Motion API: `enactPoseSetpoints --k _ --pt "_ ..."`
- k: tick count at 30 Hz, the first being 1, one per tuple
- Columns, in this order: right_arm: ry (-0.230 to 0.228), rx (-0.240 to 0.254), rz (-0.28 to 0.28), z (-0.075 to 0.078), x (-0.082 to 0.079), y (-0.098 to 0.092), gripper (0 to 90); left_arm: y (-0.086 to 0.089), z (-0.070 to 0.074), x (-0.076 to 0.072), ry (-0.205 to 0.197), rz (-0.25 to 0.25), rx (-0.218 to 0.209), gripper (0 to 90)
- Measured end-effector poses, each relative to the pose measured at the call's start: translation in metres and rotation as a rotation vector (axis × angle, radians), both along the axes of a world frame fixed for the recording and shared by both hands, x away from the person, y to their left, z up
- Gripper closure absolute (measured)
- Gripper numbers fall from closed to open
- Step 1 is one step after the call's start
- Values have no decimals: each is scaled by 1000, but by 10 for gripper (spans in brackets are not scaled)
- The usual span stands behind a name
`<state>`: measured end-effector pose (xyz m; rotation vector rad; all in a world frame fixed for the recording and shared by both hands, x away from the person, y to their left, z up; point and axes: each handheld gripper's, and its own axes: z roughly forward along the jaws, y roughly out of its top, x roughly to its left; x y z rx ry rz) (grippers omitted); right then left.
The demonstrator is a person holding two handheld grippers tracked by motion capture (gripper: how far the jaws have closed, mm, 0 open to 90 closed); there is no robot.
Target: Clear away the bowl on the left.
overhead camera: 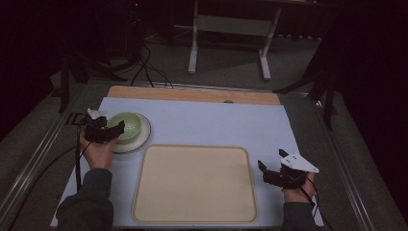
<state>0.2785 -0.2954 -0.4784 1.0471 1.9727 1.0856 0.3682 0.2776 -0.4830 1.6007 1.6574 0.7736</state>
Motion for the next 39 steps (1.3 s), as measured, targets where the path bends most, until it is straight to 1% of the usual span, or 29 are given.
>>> enactPoseSetpoints --k 2,3,7,8,9,11,12,13,15,16,17,19,20,21,22,23,24,25,28,29,30,31,33,34,35,36,37,38,39 --pt "1 1 0 0 0 0 138 0 0 0 0 0 0 317" --pt "1 1 1 0 0 0 138 3 -1 0 12 13 4 315" --pt "4 1 1 0 0 1 138 6 -6 1 36 24 4 317" --pt "4 1 1 0 0 1 138 6 -6 1 36 24 4 327" --pt "5 -1 2 -1 0 1 138 8 -9 1 61 35 8 344" --pt "5 -1 2 -1 0 1 138 9 -10 1 67 35 -1 363" --pt "6 -2 2 -1 0 1 138 9 -11 1 81 39 1 375" --pt "6 -3 4 -1 0 1 138 10 -12 2 87 42 -2 388" --pt "6 -4 5 -1 0 1 138 11 -15 3 117 46 -14 432" --pt "7 -3 5 -1 0 1 138 11 -15 3 117 46 -14 455" --pt "7 -4 5 -1 0 1 138 12 -18 5 143 47 -30 487" --pt "8 -5 6 -1 1 1 138 12 -20 7 171 57 -34 528" --pt "9 -6 7 -1 1 1 138 12 -20 7 171 57 -34 547" --pt "9 -6 7 -1 1 1 138 12 -21 8 181 63 -41 547" --pt "9 -7 8 -1 1 1 138 13 -23 10 203 81 -56 588" --pt "9 -7 8 -1 1 1 138 13 -23 10 203 81 -56 605" --pt "9 -8 9 -1 1 1 138 15 -23 13 216 95 -86 617" --pt "9 -8 9 -1 1 1 138 15 -23 13 216 95 -86 626" --pt "10 -7 8 -1 1 1 138 15 -23 16 244 98 -118 652" --pt "10 -7 9 -1 1 1 138 17 -24 18 261 93 -160 681" --pt "10 -8 8 -1 1 1 138 19 -25 18 272 100 -195 683" --pt "11 -8 9 -1 1 1 138 19 -25 18 272 100 -195 683" --pt "12 -8 9 -1 1 1 138 22 -26 20 294 110 -259 684" --pt "12 -8 10 -1 1 1 139 22 -26 20 294 110 -259 687" --pt "11 -9 10 -1 1 1 138 23 -27 21 298 114 -286 691" --pt "11 -8 10 -1 0 1 138 23 -27 21 298 114 -286 700" --pt "11 -8 10 -1 0 1 138 24 -27 21 298 117 -301 700" --pt "11 -8 10 -1 0 1 138 24 -27 21 298 117 -301 715" --pt "11 -8 10 0 0 1 138 26 -27 20 303 116 -331 715"
